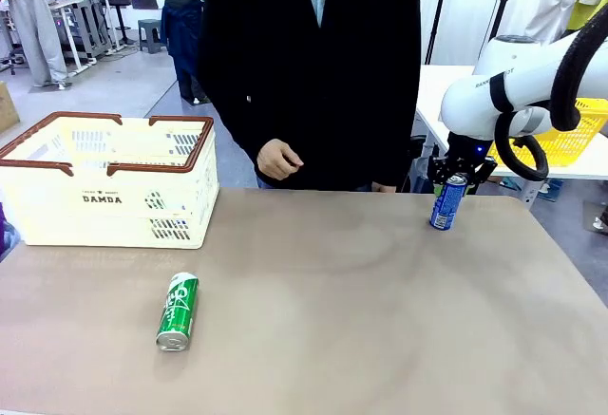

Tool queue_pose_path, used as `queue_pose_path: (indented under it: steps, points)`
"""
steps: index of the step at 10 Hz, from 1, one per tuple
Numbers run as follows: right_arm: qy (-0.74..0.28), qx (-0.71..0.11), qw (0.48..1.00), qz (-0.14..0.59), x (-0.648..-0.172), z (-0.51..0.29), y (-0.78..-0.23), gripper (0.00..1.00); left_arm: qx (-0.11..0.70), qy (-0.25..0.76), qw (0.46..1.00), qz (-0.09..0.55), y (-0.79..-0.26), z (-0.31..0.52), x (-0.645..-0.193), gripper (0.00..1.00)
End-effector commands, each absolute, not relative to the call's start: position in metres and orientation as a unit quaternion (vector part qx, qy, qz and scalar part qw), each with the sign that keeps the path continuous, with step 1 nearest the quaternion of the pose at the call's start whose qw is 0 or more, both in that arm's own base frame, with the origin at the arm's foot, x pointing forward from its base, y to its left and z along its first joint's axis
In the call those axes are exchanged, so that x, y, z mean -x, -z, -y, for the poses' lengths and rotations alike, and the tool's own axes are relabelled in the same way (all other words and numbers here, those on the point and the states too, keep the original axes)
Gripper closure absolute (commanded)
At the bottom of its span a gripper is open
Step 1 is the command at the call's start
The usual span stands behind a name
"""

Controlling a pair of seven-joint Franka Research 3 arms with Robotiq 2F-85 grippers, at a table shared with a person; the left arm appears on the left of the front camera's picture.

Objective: Place the drinks into the Shopping basket.
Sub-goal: Pick up one drink and place it into the Shopping basket.

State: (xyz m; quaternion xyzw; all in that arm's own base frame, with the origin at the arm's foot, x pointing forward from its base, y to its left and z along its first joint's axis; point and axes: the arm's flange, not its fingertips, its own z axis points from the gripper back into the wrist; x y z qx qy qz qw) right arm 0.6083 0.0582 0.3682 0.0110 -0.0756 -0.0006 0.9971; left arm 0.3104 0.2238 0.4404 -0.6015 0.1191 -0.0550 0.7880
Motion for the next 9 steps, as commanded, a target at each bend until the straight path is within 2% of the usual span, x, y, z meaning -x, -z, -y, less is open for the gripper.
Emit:
queue_pose_path:
  steps: [1, 2, 4, 5, 7, 9]
  points:
    - [0.009, 0.005, 0.997, 0.077, -0.606, -0.059, -0.377, 1.0, 0.665, 0.044, 0.724, -0.178, -0.449, -0.181, -0.301, 0.0]
    - [0.007, 0.002, 0.997, 0.08, -0.602, -0.057, -0.383, 1.0, 0.655, 0.053, 0.726, -0.204, -0.441, -0.165, -0.298, 0.0]
    - [-0.006, -0.021, 0.996, 0.09, -0.588, -0.052, -0.412, 1.0, 0.649, 0.023, 0.731, -0.209, -0.44, -0.164, -0.304, 0.0]
    - [-0.028, -0.051, 0.995, 0.082, -0.575, -0.05, -0.437, 1.0, 0.649, 0.066, 0.733, -0.195, -0.401, -0.136, -0.302, 0.0]
    - [-0.054, -0.09, 0.989, 0.101, -0.508, -0.047, -0.515, 1.0, 0.649, 0.066, 0.733, -0.195, -0.401, -0.136, -0.302, 0.0]
    - [-0.084, -0.071, 0.986, 0.121, -0.441, -0.05, -0.54, 1.0, 0.649, 0.066, 0.733, -0.195, -0.401, -0.136, -0.302, 0.0]
